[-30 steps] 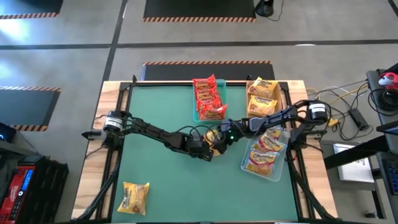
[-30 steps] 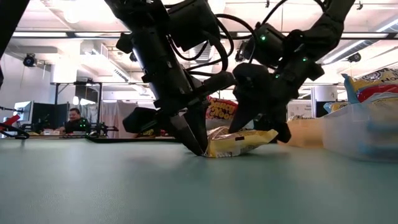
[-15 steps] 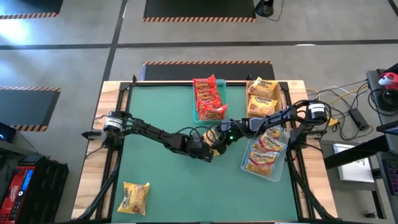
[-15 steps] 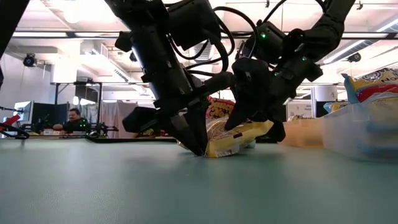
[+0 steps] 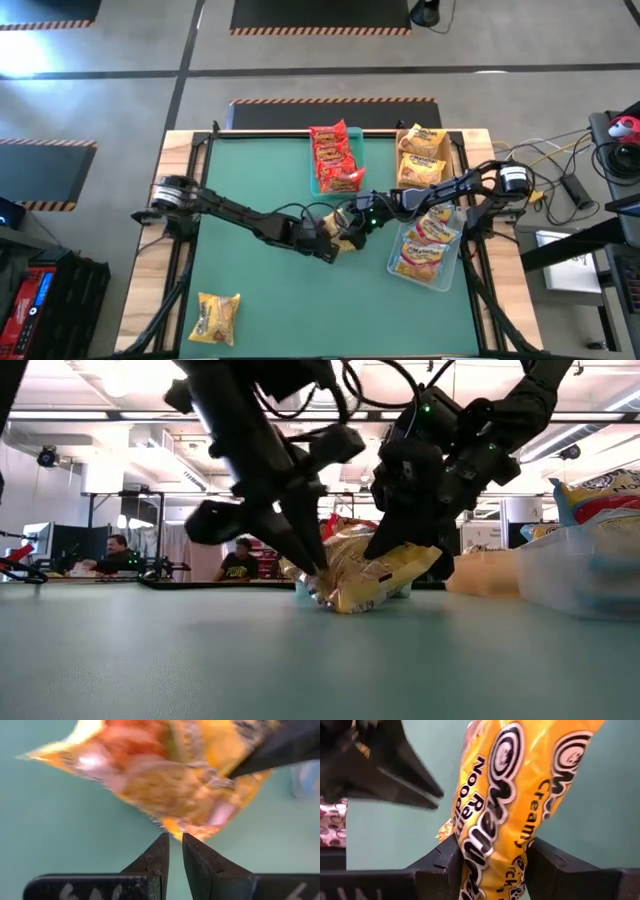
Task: Sort Maruchan noodles
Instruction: Put the yellow noodle pack into the orange bin
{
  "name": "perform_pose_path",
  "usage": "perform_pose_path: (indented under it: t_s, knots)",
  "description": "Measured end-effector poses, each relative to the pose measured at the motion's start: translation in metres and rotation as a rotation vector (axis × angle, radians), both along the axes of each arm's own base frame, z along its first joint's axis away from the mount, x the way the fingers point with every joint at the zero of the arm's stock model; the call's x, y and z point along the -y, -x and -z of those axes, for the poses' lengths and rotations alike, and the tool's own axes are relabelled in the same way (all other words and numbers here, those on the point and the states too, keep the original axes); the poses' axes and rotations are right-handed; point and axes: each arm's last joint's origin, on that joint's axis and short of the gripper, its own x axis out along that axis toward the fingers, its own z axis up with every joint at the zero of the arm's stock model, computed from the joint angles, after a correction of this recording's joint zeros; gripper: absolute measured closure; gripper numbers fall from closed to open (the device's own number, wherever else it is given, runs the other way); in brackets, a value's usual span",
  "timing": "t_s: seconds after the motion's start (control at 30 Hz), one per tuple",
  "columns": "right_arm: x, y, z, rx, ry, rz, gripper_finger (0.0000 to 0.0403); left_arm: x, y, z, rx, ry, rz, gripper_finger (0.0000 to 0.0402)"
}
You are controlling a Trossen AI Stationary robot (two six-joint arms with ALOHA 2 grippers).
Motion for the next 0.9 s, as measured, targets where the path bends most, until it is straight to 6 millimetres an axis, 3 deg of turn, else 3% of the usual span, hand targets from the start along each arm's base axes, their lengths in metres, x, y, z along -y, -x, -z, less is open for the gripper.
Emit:
perform_pose_path:
  t_s: [0.23, 0.53, 0.9]
  knots:
    - [-0.001, 0.003, -0.006, 0.017, 0.006, -0.018, 0.0268, 0.008, 0.021, -0.013, 0.040, -0.010, -0.072, 0.0365]
    - [0.010, 0.013, -0.026, 0.045, 0.032, -0.022, 0.0271, 0.014, 0.038, -0.004, 0.012, -0.004, -0.131, 0.0365]
    - [0.045, 0.073, -0.075, -0.033, 0.143, 0.018, 0.0272, 0.014, 0.039, -0.003, 0.016, -0.037, -0.148, 0.0365]
